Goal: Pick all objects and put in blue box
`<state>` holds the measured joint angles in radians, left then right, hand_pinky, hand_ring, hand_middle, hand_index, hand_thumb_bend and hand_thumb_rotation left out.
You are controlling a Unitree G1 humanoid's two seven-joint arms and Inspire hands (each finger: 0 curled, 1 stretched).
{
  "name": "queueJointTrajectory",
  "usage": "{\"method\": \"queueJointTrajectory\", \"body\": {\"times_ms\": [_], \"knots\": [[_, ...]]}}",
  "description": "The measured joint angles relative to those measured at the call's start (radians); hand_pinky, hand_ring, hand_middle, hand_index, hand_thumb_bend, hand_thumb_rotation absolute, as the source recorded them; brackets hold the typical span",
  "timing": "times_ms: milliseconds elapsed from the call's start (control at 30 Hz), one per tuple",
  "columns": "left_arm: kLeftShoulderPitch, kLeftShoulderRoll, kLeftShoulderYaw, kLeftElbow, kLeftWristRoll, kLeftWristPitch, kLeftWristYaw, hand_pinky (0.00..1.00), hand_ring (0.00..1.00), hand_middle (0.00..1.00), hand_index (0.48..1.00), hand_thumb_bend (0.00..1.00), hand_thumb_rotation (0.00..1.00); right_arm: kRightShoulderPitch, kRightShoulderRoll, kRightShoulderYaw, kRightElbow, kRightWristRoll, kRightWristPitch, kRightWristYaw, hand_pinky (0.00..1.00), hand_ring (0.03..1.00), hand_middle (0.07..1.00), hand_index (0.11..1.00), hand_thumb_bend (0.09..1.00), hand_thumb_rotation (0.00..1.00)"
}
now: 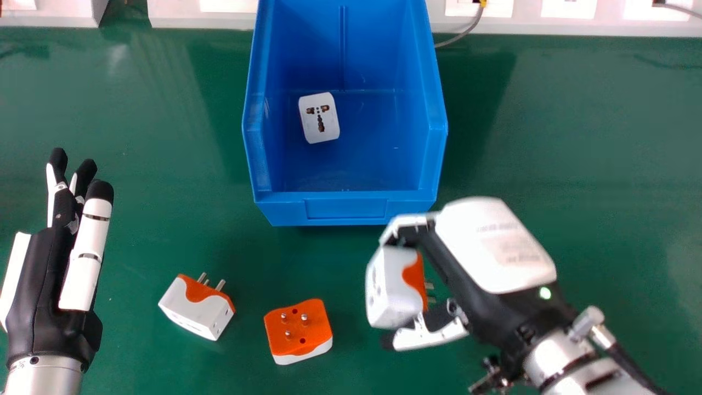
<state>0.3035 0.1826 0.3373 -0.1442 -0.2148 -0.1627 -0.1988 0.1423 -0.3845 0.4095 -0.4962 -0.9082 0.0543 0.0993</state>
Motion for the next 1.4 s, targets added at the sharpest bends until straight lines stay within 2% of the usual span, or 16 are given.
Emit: {"method": "queueJointTrajectory", "body": {"times_ms": [67,133,267,500,567,633,667,700,800,1000,1100,1233,1300,1400], "knots": [[-0.002,0.0,0.0,0.003,0.005,0.0,0.002,1.0,1.0,1.0,1.0,0.39,0.9,-0.036,0.023,-0.002,-0.02,-0.001,-0.001,0.015,0.05,0.097,0.161,0.469,0.493,0.14],[-0.003,0.0,-0.001,0.004,0.019,-0.001,0.004,1.0,1.0,1.0,1.0,0.39,0.91,-0.085,0.046,-0.008,-0.026,0.001,0.0,0.032,0.06,0.103,0.169,0.469,0.493,0.14],[-0.004,0.0,-0.002,0.004,0.017,0.0,0.004,1.0,1.0,1.0,1.0,0.37,0.89,-0.205,0.095,-0.014,-0.01,0.002,0.001,0.058,0.05,0.101,0.161,0.469,0.49,0.15],[-0.003,0.0,-0.001,0.004,0.017,-0.002,0.003,1.0,1.0,1.0,1.0,0.36,0.86,-0.434,0.163,-0.022,0.193,-0.033,0.015,0.026,0.04,0.09,0.154,0.469,0.494,0.14],[-0.001,-0.001,-0.001,0.004,0.021,-0.003,0.009,1.0,1.0,1.0,1.0,0.36,0.86,-0.496,0.172,-0.022,0.27,-0.04,0.02,0.015,0.05,0.1,0.168,0.469,0.493,0.14],[0.002,-0.002,-0.002,0.004,0.03,-0.008,0.013,1.0,1.0,1.0,1.0,0.35,0.87,-0.563,0.174,-0.022,0.358,-0.046,0.02,-0.003,0.05,0.108,0.181,0.47,0.493,0.14],[0.002,-0.003,-0.002,0.004,0.031,-0.011,0.013,1.0,1.0,1.0,1.0,0.35,0.84,-0.596,0.174,-0.022,0.403,-0.048,0.021,-0.011,0.06,0.116,0.189,0.47,0.493,0.14],[0.003,-0.004,-0.002,0.004,0.028,-0.013,0.012,1.0,1.0,1.0,1.0,0.35,0.84,-0.631,0.174,-0.021,0.451,-0.049,0.022,-0.016,0.07,0.126,0.197,0.47,0.492,0.14],[0.007,-0.007,-0.003,0.002,0.026,-0.017,0.011,1.0,1.0,1.0,1.0,0.36,0.86,-0.744,0.181,-0.012,0.609,-0.056,0.048,-0.027,0.15,0.232,0.312,0.475,0.488,0.15],[0.014,-0.007,-0.005,-0.003,0.029,-0.022,0.011,1.0,1.0,1.0,1.0,0.38,0.85,-0.937,0.213,0.041,0.914,-0.087,0.097,-0.059,0.18,0.264,0.335,0.476,0.488,0.15],[0.017,-0.008,-0.006,-0.005,0.028,-0.024,0.011,1.0,1.0,1.0,1.0,0.38,0.85,-1.003,0.237,0.065,1.045,-0.077,0.084,-0.096,0.23,0.336,0.412,0.481,0.487,0.15],[0.026,-0.009,-0.009,-0.024,0.027,-0.022,0.015,1.0,1.0,1.0,1.0,0.39,0.86,-1.084,0.27,0.09,1.201,-0.057,0.082,-0.11,0.19,0.273,0.347,0.48,0.49,0.14],[0.027,-0.012,-0.009,-0.028,0.022,-0.021,0.017,1.0,1.0,1.0,1.0,0.36,0.84,-1.115,0.285,0.106,1.263,-0.048,0.079,-0.117,0.18,0.27,0.346,0.481,0.49,0.14],[0.029,-0.017,-0.011,-0.031,0.021,-0.023,0.02,1.0,1.0,1.0,1.0,0.35,0.84,-1.148,0.303,0.136,1.34,-0.04,0.065,-0.12,0.13,0.192,0.276,0.482,0.496,0.13]]}}
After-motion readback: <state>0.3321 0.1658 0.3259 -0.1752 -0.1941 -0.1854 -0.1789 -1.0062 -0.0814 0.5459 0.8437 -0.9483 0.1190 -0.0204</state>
